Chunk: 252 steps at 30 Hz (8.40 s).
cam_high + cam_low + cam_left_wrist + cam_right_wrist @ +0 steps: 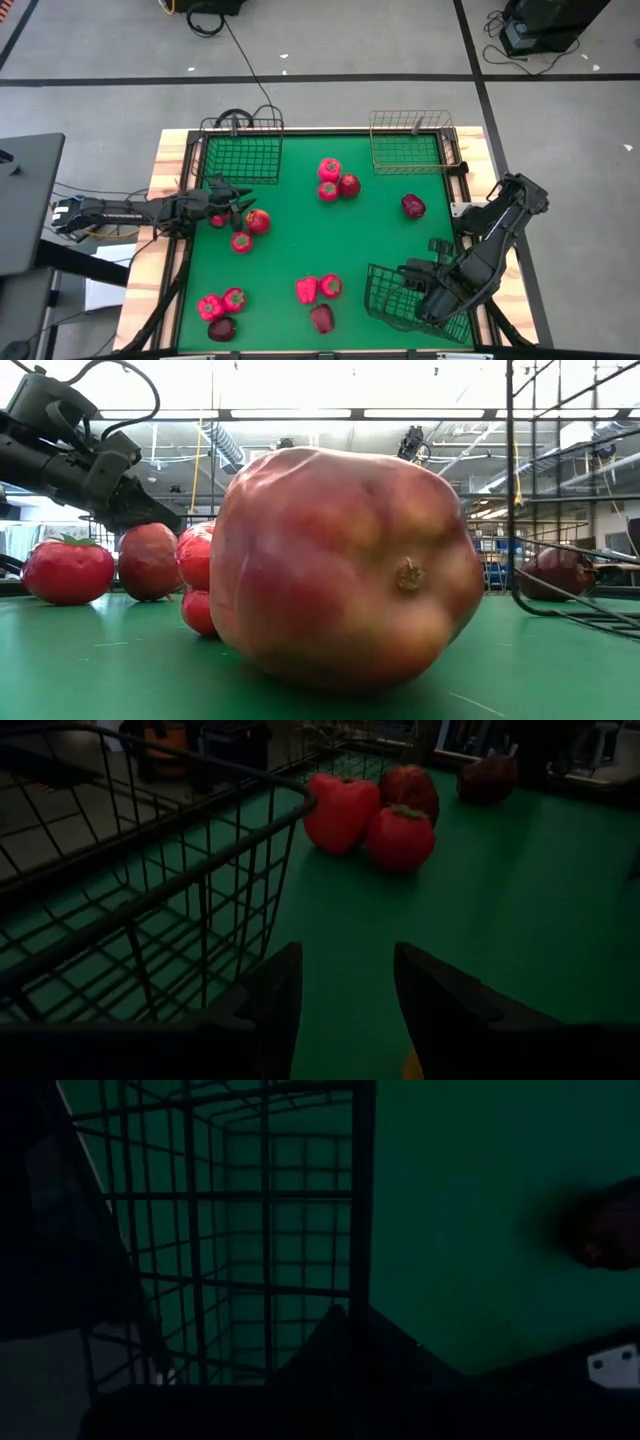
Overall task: Sort produce into baskets
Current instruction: Adjust the bottom black wire basket, then put the red apple into the gold wire basket
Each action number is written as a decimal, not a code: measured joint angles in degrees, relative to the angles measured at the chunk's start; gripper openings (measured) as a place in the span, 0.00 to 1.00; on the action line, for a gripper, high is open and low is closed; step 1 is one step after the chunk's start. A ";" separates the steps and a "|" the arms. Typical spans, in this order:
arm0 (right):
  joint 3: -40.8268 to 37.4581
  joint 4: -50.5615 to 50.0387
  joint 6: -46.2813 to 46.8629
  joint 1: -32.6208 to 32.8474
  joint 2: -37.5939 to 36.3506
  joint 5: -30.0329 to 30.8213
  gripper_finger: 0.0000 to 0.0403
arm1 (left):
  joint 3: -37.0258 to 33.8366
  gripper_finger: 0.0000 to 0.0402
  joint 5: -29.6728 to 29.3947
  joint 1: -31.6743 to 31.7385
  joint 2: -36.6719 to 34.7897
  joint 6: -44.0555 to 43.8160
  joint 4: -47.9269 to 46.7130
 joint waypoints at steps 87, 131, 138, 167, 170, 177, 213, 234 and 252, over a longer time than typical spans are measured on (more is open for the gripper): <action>-18.81 35.68 -10.05 -11.45 -4.58 18.61 0.15 | -0.01 0.41 -0.89 -0.02 0.30 -4.68 1.49; -11.40 34.76 4.18 9.14 0.21 -15.87 0.03 | -0.01 0.41 -0.17 -0.04 1.02 -7.90 1.60; -9.06 11.55 3.05 3.78 -0.92 9.75 0.03 | -0.01 0.41 -0.32 -0.04 1.02 -7.92 1.51; -20.67 3.42 -16.96 -28.46 -1.25 10.34 0.02 | -0.01 0.41 0.29 -0.04 2.17 -7.41 -0.10; -22.69 4.81 -17.86 -28.45 -1.25 6.29 0.02 | 0.01 0.41 0.29 -0.04 2.53 -7.38 -0.15; -23.37 5.33 -17.62 -24.62 -1.85 -2.93 0.02 | -0.01 0.41 0.30 -0.04 2.86 -7.44 -0.17; -43.53 10.11 -14.10 -65.73 -14.25 3.73 0.78 | 0.01 0.41 2.21 -0.04 2.86 -7.09 2.05; -52.97 28.02 -19.26 -76.15 -14.73 0.60 0.86 | 0.01 0.41 2.17 -0.03 2.86 -6.11 1.84; -53.11 28.17 -24.56 -63.80 -22.93 -19.51 0.84 | 0.01 0.41 1.95 -0.02 2.86 -6.11 1.49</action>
